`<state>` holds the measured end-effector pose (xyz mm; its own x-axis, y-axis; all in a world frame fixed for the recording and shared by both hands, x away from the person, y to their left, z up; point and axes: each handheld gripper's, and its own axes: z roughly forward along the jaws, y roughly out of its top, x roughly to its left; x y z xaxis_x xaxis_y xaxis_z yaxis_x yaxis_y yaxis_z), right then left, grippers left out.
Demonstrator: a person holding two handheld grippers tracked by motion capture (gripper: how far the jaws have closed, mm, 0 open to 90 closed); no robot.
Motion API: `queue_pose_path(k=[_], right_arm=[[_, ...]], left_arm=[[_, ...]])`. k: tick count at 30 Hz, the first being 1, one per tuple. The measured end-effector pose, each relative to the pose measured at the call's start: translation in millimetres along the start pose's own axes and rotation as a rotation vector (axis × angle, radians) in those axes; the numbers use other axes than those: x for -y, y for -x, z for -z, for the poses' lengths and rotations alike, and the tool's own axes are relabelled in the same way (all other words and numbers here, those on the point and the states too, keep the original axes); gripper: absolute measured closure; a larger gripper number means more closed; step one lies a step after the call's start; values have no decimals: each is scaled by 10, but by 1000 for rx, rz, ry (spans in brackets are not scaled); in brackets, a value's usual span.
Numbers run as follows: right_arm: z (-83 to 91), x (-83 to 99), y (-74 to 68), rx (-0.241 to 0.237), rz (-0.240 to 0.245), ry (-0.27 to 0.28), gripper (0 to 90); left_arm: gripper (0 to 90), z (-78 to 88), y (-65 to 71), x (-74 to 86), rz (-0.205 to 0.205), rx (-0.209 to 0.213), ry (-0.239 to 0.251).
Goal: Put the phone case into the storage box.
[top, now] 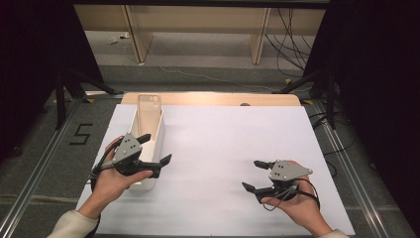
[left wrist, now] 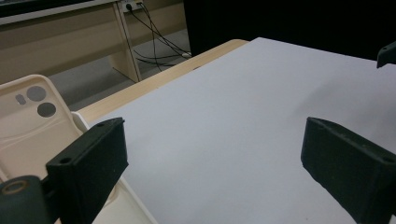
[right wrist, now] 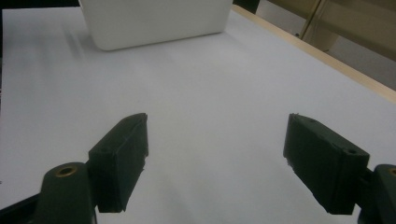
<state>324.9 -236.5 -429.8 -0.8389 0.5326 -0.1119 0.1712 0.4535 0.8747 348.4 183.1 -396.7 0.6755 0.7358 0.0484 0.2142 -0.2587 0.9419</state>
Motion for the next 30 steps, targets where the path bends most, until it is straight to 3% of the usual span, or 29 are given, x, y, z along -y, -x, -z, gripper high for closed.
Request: queue_pose_path(k=[15,30], right_arm=[[5,-3,1,0,2,1,234],[5,-2,7,3,3,3,234]], left_arm=[[65,26,115,97,-16,23,-2],[64,33,128,124,-18,26,-5]])
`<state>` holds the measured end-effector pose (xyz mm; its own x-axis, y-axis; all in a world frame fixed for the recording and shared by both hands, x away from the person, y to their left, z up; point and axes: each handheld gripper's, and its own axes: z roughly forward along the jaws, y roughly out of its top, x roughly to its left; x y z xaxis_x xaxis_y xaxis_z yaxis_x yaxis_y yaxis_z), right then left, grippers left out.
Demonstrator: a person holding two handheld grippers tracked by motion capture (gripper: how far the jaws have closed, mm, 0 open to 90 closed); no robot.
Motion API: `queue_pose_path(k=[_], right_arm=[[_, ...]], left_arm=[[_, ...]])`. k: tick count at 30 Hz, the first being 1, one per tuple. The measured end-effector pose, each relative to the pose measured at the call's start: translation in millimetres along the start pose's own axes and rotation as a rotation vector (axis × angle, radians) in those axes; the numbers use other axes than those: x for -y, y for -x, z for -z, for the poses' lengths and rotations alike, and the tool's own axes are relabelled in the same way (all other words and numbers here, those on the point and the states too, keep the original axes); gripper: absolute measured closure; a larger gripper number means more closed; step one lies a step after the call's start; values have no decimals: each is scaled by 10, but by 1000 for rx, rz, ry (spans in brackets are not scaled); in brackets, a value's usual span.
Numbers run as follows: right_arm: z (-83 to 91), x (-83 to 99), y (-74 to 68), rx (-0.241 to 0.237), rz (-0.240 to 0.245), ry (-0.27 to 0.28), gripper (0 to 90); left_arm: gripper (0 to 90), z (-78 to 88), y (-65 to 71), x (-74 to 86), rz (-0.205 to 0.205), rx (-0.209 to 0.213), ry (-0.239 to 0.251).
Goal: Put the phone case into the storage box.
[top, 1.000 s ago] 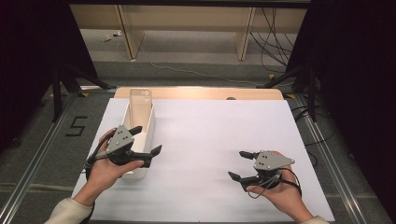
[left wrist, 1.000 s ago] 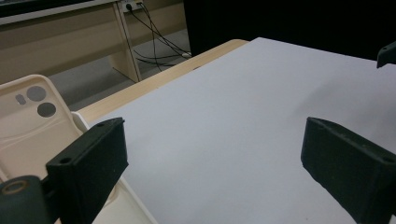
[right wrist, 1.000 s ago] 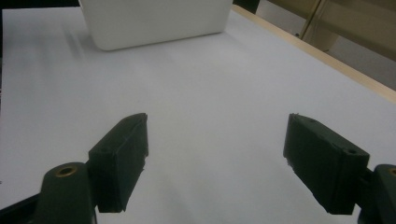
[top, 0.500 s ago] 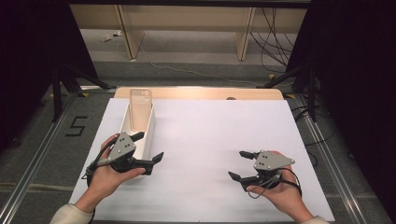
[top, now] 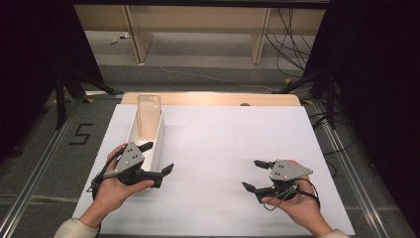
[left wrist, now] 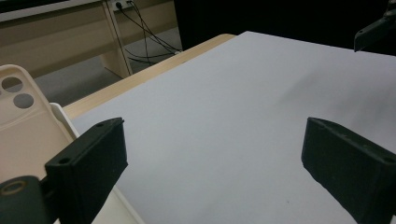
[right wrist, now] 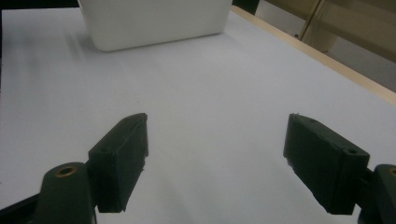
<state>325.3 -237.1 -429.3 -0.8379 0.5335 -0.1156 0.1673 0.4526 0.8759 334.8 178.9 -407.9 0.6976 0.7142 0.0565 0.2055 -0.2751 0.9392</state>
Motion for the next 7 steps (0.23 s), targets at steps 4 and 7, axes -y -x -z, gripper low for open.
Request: queue_pose_path(k=[4,7], right_arm=[[1,1,0,-1,0,0,233],[3,1,3,0,-1,2,233]], left_arm=[[64,-5,2,2,0,1,-1],[65,-7,1,4,1,1,-1]])
